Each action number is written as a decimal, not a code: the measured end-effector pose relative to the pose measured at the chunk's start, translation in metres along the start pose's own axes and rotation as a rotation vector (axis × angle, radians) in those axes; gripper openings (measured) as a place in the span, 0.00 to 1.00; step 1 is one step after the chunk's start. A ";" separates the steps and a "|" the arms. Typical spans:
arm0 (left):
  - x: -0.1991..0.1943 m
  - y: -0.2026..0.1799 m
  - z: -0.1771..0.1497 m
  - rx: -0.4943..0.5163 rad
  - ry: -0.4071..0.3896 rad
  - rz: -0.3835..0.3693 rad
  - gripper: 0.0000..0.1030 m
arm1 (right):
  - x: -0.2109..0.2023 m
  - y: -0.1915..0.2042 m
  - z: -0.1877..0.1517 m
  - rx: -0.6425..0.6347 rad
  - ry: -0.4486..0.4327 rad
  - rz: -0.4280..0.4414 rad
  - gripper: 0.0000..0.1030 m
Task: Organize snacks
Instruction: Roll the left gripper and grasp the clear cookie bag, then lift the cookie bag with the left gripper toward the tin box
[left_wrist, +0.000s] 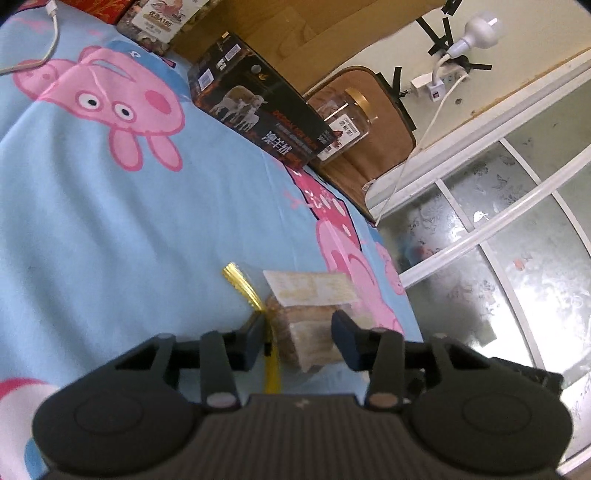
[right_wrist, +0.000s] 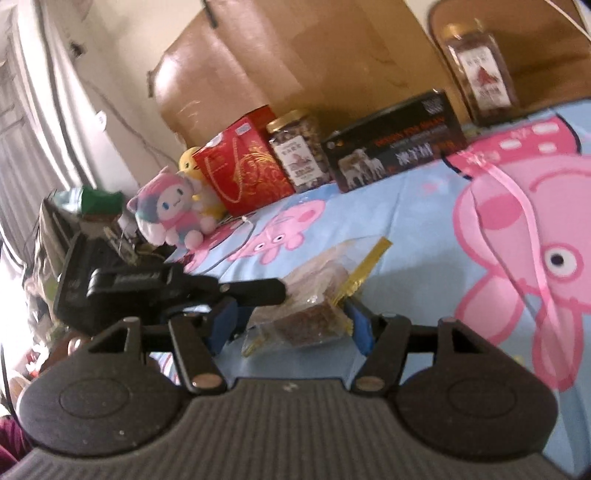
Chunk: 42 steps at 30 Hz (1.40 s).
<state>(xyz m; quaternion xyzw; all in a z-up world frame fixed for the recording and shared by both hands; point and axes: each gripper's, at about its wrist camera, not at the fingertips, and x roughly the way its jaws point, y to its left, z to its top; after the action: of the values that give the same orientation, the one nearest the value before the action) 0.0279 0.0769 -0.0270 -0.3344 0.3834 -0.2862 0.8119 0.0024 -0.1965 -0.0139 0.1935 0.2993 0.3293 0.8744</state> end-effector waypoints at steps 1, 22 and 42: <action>0.000 0.000 -0.001 0.005 -0.001 0.004 0.36 | 0.001 -0.003 0.000 0.027 0.010 0.004 0.65; -0.024 -0.022 -0.021 0.109 -0.019 0.071 0.35 | -0.009 0.006 -0.010 0.036 0.062 0.002 0.43; -0.014 -0.022 -0.031 0.112 0.025 0.073 0.41 | -0.015 0.001 -0.027 0.063 0.062 -0.045 0.53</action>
<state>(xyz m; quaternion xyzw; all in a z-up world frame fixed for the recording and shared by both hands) -0.0091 0.0631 -0.0192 -0.2707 0.3888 -0.2818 0.8344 -0.0246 -0.2025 -0.0274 0.2036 0.3409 0.3057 0.8654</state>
